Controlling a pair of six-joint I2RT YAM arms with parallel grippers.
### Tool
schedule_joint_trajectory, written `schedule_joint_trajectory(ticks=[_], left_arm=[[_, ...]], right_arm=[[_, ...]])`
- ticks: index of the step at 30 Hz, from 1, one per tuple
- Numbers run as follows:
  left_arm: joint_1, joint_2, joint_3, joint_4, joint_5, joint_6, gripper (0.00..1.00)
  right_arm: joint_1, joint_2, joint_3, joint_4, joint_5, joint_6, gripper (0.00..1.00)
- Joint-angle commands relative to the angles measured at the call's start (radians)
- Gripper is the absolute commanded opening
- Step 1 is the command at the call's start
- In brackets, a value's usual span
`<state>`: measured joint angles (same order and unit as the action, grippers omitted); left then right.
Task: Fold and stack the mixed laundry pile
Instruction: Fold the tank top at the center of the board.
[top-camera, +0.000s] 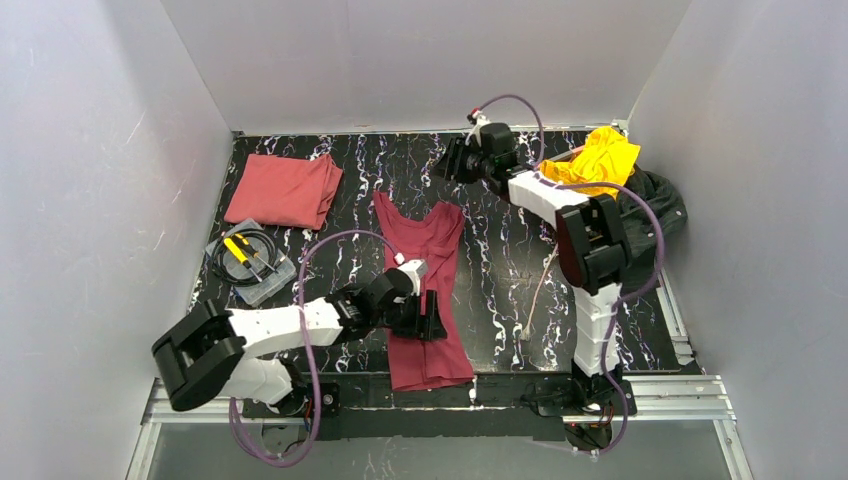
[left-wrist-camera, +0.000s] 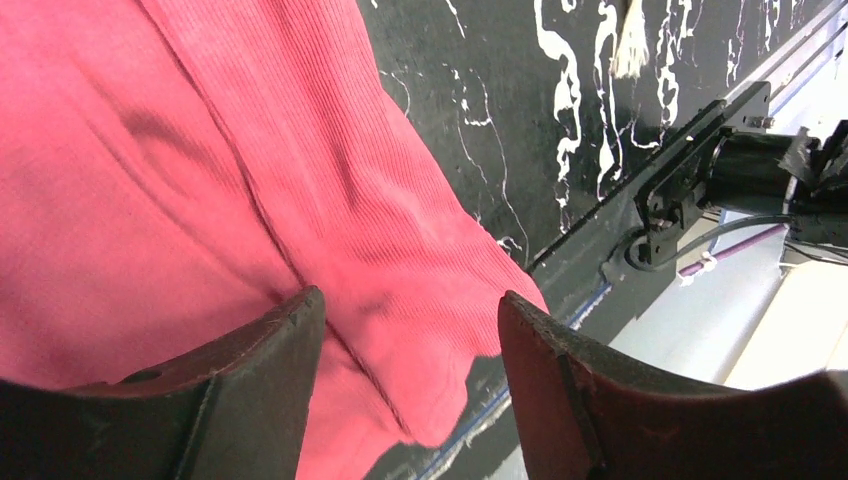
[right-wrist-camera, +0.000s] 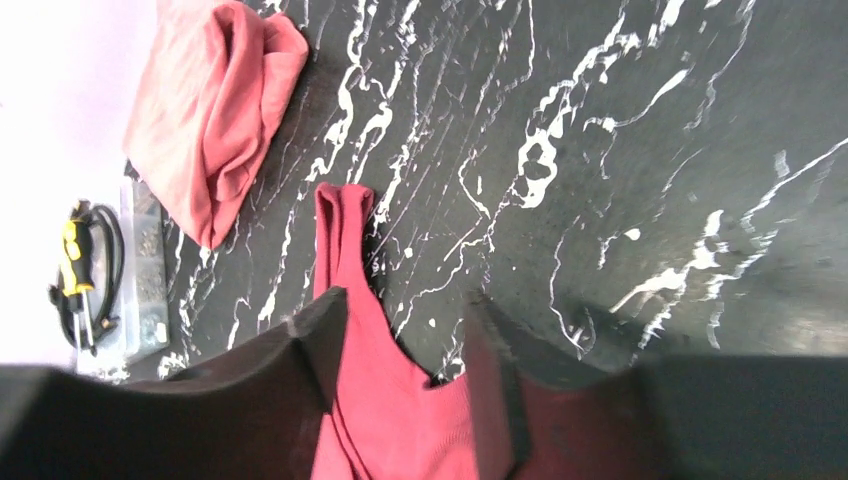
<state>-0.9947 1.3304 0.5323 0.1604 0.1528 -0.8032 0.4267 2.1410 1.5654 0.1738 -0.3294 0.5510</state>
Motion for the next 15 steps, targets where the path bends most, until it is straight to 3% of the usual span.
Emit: schedule_joint_trajectory(ticks=[1,4,7,15], left_arm=[[-0.007,-0.127,0.100,-0.297,-0.059,0.024,0.64],[0.002,-0.189,0.142,-0.415,-0.136,-0.007,0.71],[0.045,-0.182,0.168,-0.459,-0.205,-0.054,0.73],[0.234,-0.048,0.212,-0.276,-0.180,-0.076,0.73]], right_arm=[[0.001,-0.153,-0.030,-0.146,0.058,-0.179,0.61],[0.001,-0.221,-0.098,-0.172,0.011,-0.209,0.68],[0.018,-0.262,-0.157,-0.186,-0.054,-0.225,0.69],[0.067,-0.245,-0.264,-0.188,-0.046,-0.256,0.62]])
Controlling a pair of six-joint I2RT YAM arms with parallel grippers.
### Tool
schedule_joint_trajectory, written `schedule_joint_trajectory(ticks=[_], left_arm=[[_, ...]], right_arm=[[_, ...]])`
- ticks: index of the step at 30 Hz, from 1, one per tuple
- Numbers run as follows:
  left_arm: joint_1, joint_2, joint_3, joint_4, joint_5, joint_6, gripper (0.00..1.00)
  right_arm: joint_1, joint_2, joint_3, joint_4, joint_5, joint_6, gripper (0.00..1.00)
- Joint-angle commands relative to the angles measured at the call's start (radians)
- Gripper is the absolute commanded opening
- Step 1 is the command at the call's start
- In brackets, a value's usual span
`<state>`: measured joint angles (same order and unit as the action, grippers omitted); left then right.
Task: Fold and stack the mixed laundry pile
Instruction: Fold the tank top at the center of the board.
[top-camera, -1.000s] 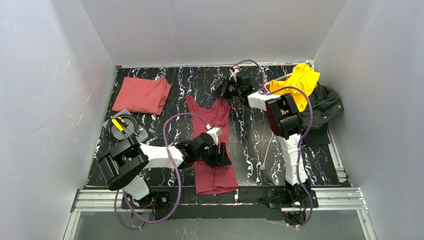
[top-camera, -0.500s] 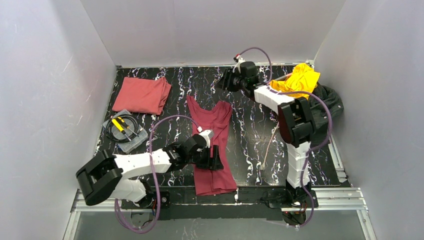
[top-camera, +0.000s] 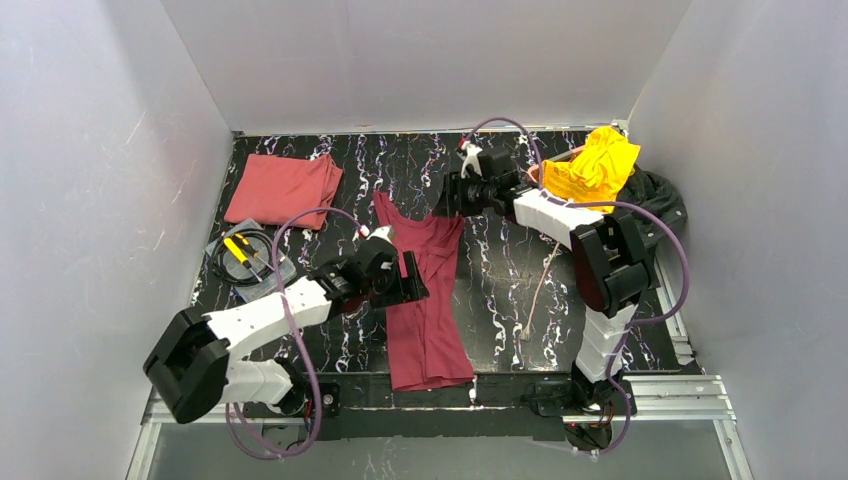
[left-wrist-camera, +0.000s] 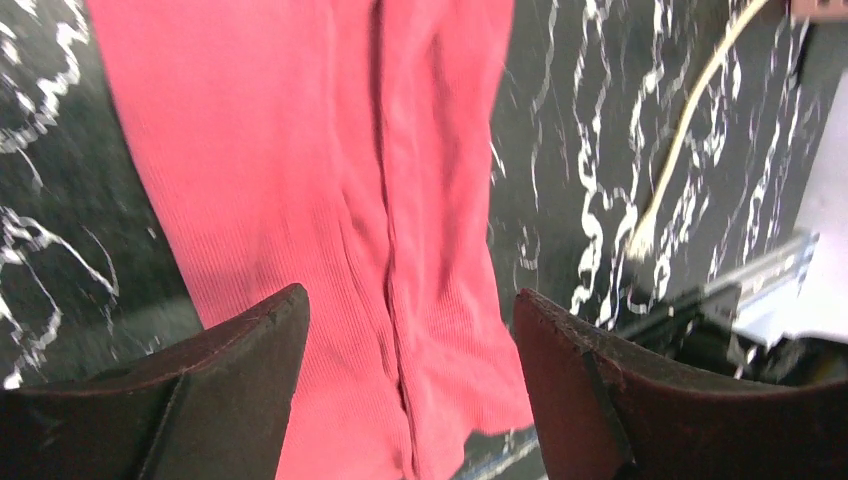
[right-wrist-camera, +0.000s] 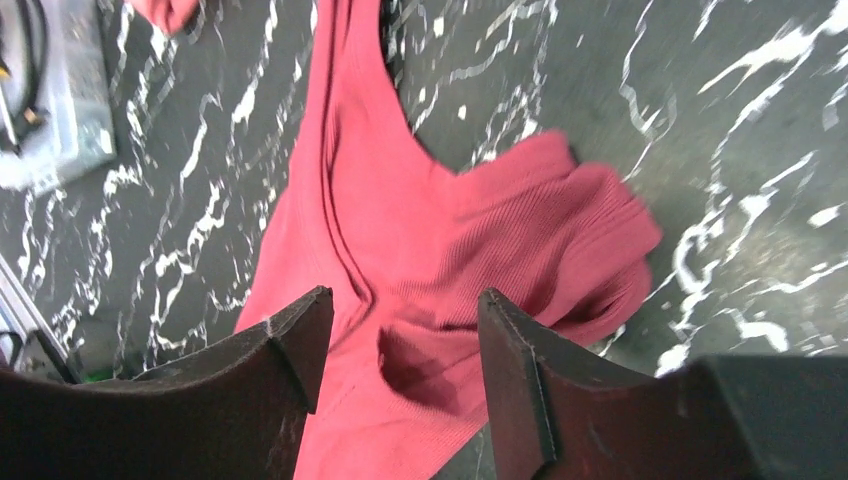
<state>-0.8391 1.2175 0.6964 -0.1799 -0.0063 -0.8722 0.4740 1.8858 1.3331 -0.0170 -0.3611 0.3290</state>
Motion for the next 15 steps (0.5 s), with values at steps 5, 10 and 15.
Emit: schedule_joint_trajectory(ticks=[5,10,15], left_arm=[[0.144,0.220,0.125,0.166,0.004,0.062,0.72],[0.200,0.417,0.223,0.175,0.037,0.128,0.72],[0.229,0.570,0.285,0.175,0.082,0.167,0.71]], right_arm=[[0.019,0.083,-0.031,0.009,-0.005,-0.041,0.60],[0.019,0.118,-0.055,0.041,0.025,-0.036,0.60],[0.003,0.118,-0.101,0.019,0.099,-0.010,0.60]])
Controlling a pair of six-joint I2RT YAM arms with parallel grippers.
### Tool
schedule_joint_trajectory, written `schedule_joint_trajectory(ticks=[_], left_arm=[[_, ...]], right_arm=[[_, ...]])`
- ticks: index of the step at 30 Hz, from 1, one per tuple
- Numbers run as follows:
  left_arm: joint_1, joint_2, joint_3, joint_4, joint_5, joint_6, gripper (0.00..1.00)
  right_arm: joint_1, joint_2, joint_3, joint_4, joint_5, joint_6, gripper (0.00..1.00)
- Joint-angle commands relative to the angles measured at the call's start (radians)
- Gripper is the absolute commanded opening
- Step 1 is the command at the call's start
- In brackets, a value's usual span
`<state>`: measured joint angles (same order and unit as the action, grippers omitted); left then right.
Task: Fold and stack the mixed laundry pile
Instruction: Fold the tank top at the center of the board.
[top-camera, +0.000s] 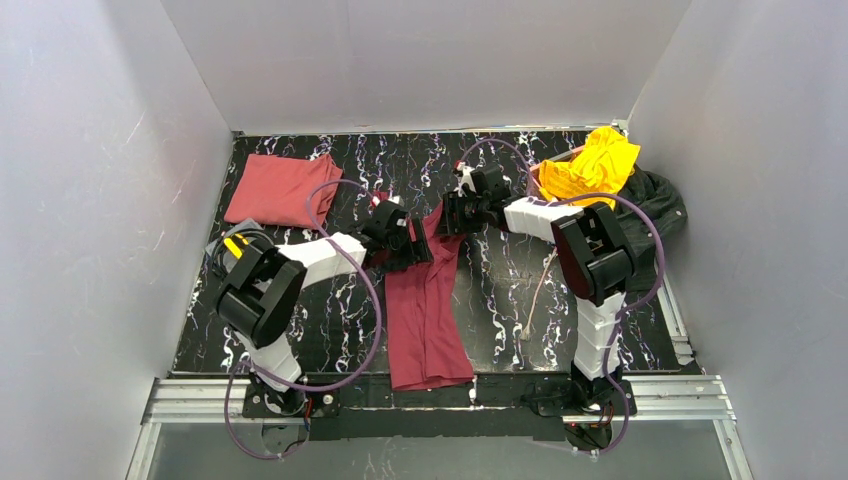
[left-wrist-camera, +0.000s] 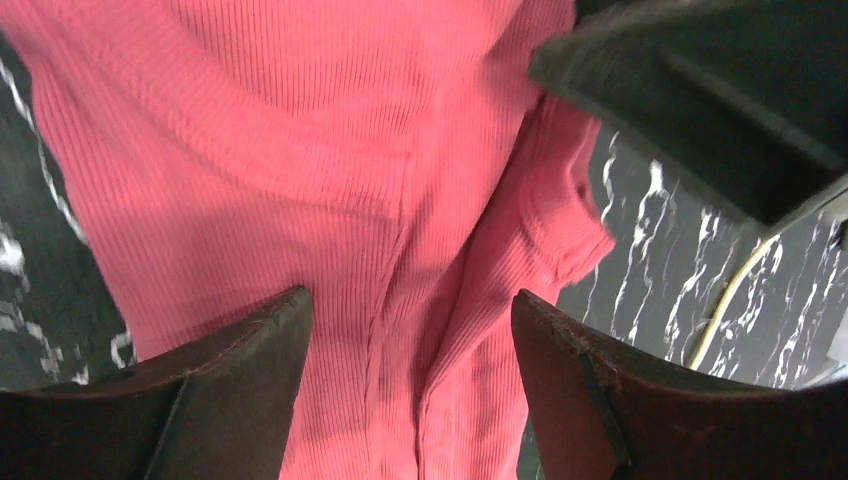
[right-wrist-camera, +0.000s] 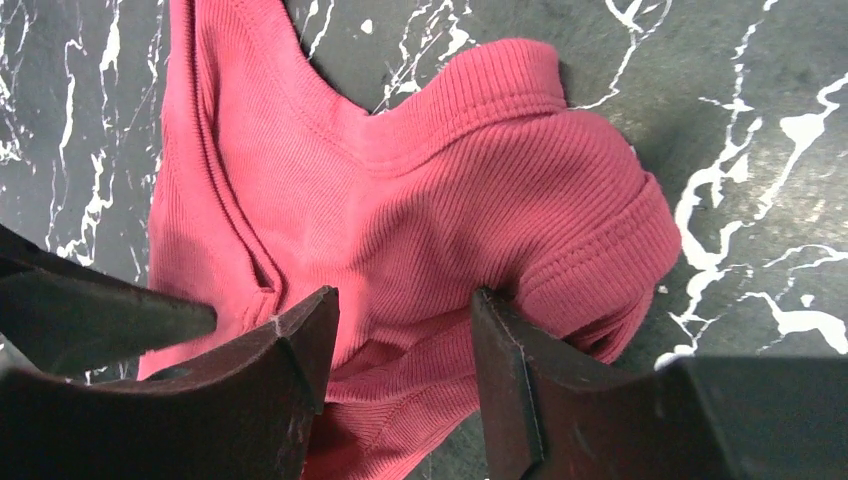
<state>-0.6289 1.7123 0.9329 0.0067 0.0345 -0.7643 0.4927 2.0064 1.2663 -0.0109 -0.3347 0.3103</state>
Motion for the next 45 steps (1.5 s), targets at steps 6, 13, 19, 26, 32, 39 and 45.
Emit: schedule_joint_trajectory(ticks=[6,13,19,26,32,39,45], left_arm=[[0.024,0.199,0.136,0.043,0.176,0.166,0.70],[0.025,0.350,0.409,-0.114,0.362,0.476,0.69],[0.023,0.389,0.555,-0.199,0.569,0.591,0.68],[-0.019,0.085,0.429,-0.090,0.454,0.420,0.71],[-0.062,-0.248,0.150,-0.121,0.139,0.105,0.71],[-0.265,-0.493,-0.175,-0.090,-0.010,-0.143,0.71],[-0.371,-0.538,-0.344,0.042,-0.059,-0.322,0.70]], right_arm=[[-0.045,-0.082,-0.151,-0.046,0.196,0.071,0.60],[-0.049,-0.298,-0.375,-0.135,0.397,0.189,0.60],[-0.050,-0.597,-0.625,-0.192,0.468,0.269,0.61],[-0.049,-0.847,-0.569,-0.373,0.420,0.126,0.76],[-0.046,-0.911,-0.477,-0.448,0.188,0.009,0.81],[0.017,-0.953,-0.515,-0.433,0.156,0.075,0.71],[0.061,-0.964,-0.612,-0.347,0.199,0.184,0.71]])
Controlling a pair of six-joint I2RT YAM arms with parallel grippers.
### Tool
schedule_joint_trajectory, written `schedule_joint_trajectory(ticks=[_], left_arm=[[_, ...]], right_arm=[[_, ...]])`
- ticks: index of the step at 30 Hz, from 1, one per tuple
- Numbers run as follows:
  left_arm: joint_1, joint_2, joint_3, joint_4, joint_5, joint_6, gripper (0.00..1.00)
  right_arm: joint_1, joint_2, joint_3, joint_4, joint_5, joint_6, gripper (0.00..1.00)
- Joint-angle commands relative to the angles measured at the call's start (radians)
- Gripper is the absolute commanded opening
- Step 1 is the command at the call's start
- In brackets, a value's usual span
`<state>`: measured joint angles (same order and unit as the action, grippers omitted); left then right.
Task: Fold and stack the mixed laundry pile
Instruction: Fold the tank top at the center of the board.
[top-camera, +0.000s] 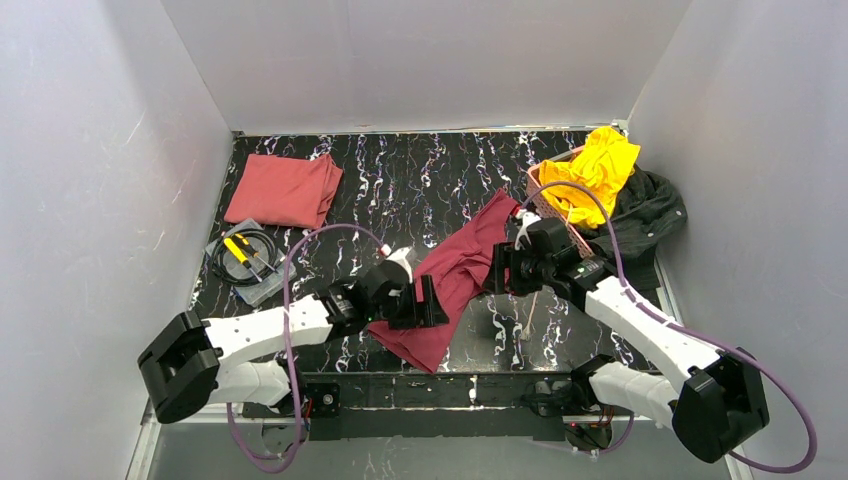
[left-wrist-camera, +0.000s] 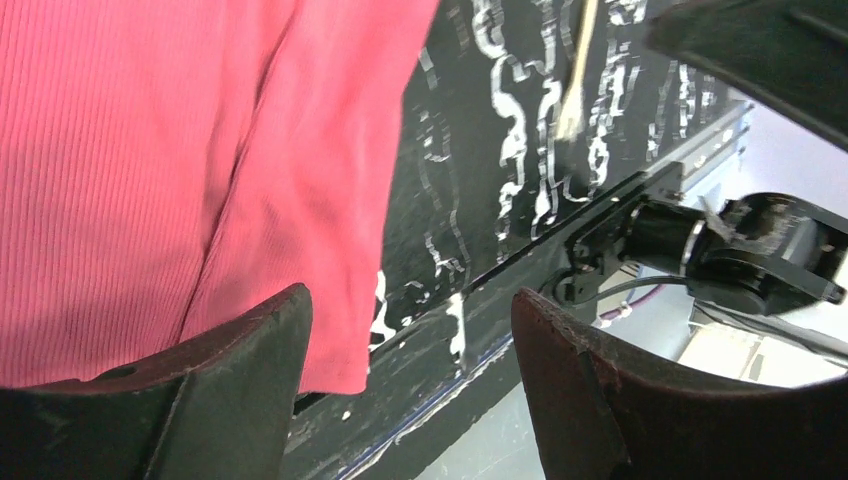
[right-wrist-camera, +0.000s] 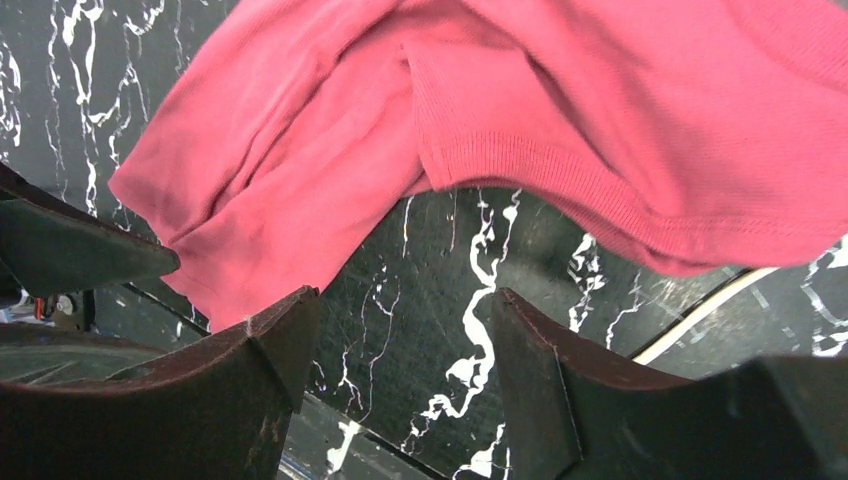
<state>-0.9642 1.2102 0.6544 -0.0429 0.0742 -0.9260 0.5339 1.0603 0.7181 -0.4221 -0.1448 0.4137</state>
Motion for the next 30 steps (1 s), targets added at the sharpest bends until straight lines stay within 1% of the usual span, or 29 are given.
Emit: schedule_joint_trajectory(ticks=[1,6,12,14,17,20,24,27,30], left_arm=[[-0.041,-0.023,-0.071,0.093,-0.107,-0.171,0.71],[-0.051,0.044,-0.103,0.094,-0.154,-0.186,0.71],[-0.040,0.035,-0.223,0.051,-0.219,-0.236,0.72],[-0.013,0.021,-0.265,0.048,-0.210,-0.239,0.73],[0.084,-0.014,-0.328,0.048,-0.153,-0.221,0.73],[0.226,-0.088,-0.349,-0.054,-0.107,-0.127,0.73],[0.430,-0.129,-0.275,-0.191,-0.090,0.070,0.74],[0.556,-0.093,-0.192,-0.261,-0.106,0.214,0.74],[0.624,-0.051,-0.112,-0.277,-0.061,0.280,0.74]], right_arm=[[0.023,-0.015,-0.078,0.084,0.007,0.095,0.71],[0.038,-0.010,-0.098,0.110,0.017,0.118,0.71],[0.037,-0.029,-0.083,0.077,0.044,0.112,0.72],[0.038,-0.037,-0.075,0.066,0.052,0.107,0.73],[0.038,-0.046,-0.060,0.043,0.067,0.099,0.73],[0.038,-0.051,-0.043,0.017,0.077,0.088,0.74],[0.037,-0.051,-0.022,-0.015,0.100,0.075,0.75],[0.037,-0.056,-0.008,-0.038,0.109,0.072,0.76],[0.038,-0.069,0.014,-0.065,0.137,0.065,0.80]])
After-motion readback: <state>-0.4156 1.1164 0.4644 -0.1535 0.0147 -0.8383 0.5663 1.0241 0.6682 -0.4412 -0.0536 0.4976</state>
